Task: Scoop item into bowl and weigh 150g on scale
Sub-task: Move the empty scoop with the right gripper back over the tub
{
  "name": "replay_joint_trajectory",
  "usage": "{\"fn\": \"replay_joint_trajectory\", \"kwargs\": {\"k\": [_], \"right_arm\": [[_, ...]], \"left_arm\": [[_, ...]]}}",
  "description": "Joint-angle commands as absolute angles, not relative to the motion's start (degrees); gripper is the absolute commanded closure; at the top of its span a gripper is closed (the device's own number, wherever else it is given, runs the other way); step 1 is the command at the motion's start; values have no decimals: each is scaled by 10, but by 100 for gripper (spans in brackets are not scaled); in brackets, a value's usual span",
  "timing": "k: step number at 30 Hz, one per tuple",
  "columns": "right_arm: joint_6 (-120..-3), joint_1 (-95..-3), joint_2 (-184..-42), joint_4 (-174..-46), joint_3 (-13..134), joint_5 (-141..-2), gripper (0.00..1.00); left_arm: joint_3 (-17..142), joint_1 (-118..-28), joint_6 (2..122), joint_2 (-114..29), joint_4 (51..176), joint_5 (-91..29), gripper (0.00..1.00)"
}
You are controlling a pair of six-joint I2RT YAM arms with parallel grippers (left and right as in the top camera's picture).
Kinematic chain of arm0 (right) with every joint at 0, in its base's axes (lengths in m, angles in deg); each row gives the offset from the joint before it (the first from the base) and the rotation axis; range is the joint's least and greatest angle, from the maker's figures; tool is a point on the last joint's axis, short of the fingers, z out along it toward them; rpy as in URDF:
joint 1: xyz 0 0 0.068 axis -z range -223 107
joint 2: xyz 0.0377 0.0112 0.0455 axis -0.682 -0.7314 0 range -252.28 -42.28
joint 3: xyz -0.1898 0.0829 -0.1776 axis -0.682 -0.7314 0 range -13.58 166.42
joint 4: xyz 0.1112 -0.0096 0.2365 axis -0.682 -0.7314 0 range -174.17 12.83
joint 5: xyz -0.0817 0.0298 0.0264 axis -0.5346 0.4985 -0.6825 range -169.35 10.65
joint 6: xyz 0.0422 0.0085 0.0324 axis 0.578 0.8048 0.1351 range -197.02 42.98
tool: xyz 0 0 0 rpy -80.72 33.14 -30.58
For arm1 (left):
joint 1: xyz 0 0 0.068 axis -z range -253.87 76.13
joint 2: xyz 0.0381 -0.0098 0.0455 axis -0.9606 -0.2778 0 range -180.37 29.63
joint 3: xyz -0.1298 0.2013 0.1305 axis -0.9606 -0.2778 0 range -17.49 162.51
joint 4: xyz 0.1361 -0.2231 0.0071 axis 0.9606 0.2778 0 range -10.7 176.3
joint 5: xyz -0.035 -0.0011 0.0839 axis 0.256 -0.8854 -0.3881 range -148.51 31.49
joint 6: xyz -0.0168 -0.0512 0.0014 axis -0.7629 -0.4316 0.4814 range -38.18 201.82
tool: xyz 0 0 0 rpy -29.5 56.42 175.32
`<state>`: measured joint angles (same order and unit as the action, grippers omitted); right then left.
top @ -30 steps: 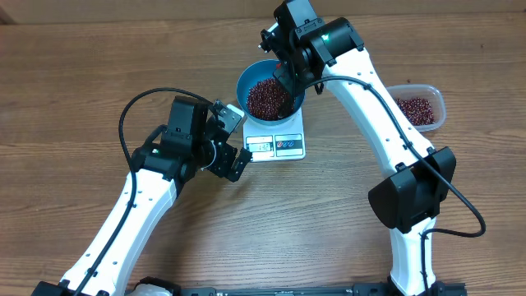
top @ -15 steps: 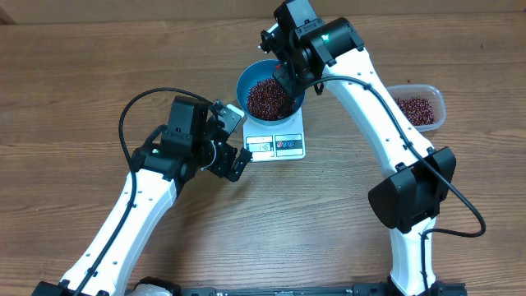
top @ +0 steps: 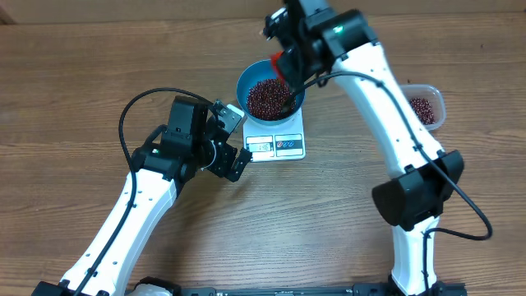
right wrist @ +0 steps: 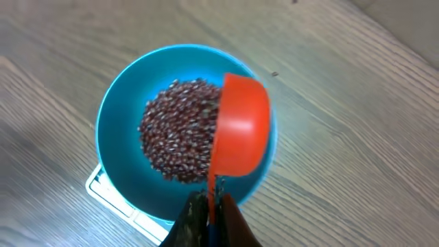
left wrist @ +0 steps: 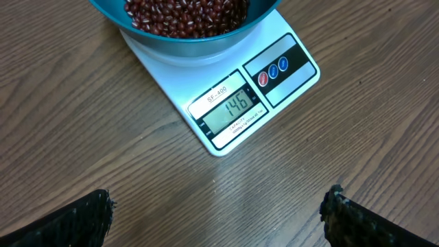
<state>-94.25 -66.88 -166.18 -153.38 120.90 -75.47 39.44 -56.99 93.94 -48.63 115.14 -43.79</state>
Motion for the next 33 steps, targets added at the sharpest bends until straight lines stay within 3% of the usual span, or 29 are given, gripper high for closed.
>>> {"fn": "replay_joint_trajectory", "kwargs": {"k": [1,17,33], "right_arm": [[-905,-604,-1622,-1545,1246,-706,96],[-949,-295,-1592,-1682,1251,-632,96],[-971,-271,-1594,-1675,1113,-631,96]], "left_arm": [[393,-570,934,-490,1151,-437,0],[393,-570,934,-490,1151,-437,0],[393,-570,934,-490,1151,-437,0]]}}
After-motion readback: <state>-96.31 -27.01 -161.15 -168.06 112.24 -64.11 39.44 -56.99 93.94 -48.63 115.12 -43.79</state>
